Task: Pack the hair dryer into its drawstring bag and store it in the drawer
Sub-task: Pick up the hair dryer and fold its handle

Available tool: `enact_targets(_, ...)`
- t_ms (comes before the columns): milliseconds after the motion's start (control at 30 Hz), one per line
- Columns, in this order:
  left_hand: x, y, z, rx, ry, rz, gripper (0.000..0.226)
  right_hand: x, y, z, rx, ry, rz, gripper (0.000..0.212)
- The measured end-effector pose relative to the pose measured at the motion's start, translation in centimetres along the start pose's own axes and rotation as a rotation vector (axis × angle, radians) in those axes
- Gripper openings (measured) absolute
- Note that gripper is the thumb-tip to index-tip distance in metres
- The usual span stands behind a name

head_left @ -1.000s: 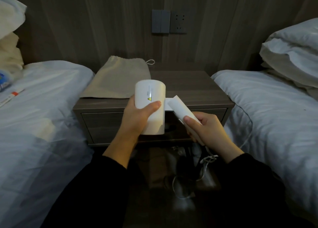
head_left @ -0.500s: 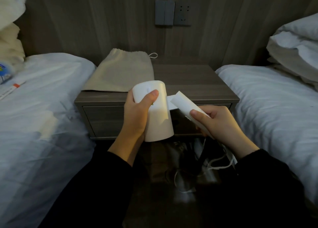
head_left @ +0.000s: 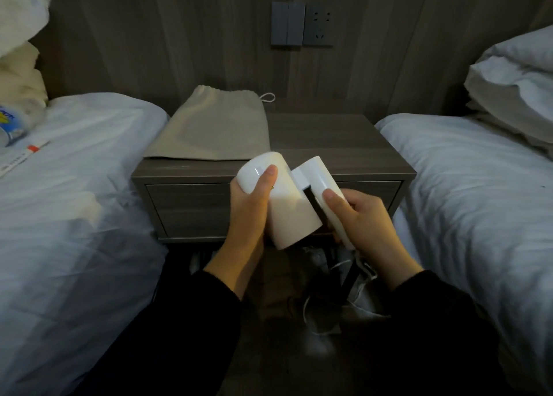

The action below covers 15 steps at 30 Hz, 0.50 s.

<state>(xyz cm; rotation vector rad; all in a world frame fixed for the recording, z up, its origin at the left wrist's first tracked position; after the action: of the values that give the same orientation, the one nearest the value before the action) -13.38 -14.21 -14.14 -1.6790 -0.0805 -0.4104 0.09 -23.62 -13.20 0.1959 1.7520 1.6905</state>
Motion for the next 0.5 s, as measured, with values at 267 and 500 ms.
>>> enact_targets(267,-0.9,-1.7,0.7,0.602,0.598,1.076,0.087,-4.5,0.6,0.9,-0.183,0.067,-0.357,0.019)
enact_targets(500,0.4,0.8,0.1,0.947,0.719,1.568,0.098,-4.7,0.6,1.0,-0.241,0.192,-0.495,0.028)
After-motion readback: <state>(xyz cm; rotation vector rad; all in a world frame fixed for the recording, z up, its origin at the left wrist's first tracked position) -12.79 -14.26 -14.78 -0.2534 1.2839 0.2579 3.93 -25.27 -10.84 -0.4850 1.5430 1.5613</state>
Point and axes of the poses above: each hand's wrist, its own z-axis towards the middle knuckle, its own x-axis out of the palm, y = z × x, the point moved 3 cm from there along z, towards the middle knuckle, and after that the axes turned 3 degrees about x, right-handed, at the moved point
